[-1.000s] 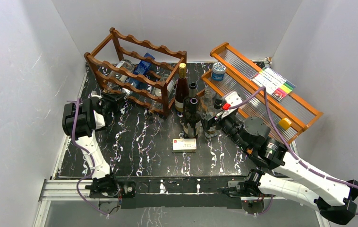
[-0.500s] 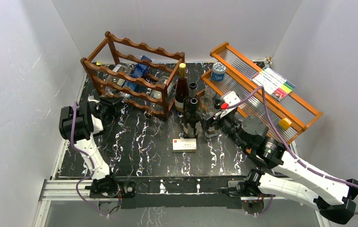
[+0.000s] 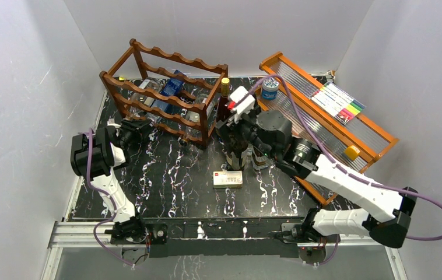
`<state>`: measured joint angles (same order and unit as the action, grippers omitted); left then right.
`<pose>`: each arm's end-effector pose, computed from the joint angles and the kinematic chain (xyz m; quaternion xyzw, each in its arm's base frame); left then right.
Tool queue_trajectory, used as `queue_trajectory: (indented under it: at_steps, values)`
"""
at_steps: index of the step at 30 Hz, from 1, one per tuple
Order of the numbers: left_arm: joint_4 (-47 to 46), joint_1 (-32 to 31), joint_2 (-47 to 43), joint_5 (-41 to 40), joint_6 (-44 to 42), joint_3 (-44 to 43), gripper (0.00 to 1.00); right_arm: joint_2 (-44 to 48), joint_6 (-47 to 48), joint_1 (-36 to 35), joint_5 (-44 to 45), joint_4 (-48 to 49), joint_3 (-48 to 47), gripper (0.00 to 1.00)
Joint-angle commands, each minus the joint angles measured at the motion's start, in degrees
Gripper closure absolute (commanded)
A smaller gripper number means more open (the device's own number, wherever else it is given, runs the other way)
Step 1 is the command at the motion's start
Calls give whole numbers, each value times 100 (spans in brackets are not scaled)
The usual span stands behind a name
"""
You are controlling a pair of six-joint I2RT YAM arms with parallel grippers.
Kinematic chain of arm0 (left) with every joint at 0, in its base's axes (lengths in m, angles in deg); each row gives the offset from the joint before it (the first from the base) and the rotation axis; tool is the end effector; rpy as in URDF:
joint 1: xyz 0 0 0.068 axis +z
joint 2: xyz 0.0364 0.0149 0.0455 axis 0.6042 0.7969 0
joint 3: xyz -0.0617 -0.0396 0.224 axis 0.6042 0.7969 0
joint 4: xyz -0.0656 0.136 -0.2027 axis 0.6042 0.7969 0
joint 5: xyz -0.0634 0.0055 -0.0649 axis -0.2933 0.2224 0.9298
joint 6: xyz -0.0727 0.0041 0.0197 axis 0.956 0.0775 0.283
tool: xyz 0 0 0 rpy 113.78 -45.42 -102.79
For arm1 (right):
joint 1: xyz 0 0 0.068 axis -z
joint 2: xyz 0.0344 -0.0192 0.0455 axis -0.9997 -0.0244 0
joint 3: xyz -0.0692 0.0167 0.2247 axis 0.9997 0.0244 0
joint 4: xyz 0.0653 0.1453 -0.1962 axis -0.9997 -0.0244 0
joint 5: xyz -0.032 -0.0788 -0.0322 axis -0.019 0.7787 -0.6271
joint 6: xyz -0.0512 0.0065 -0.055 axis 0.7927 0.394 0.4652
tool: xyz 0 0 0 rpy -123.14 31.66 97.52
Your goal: Take the wine bottle off the wine rack
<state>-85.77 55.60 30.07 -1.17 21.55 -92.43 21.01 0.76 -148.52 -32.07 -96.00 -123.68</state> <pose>0.3440 0.0727 0.0848 -0.3980 0.6413 -0.5198 0.4001 0.1633 0.2360 0.3880 -0.2994 0.6561 0.1691 0.6718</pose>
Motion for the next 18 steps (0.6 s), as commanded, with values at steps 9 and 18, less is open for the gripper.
queue_trajectory:
  at_steps: [9,18]
  values:
    - [-216,195,-41,327,156,190,100,-2871,622,-134,853,-89,-2377,6]
    - [-220,231,31,358,205,287,100,-3866,1015,-31,1777,142,-2844,17]
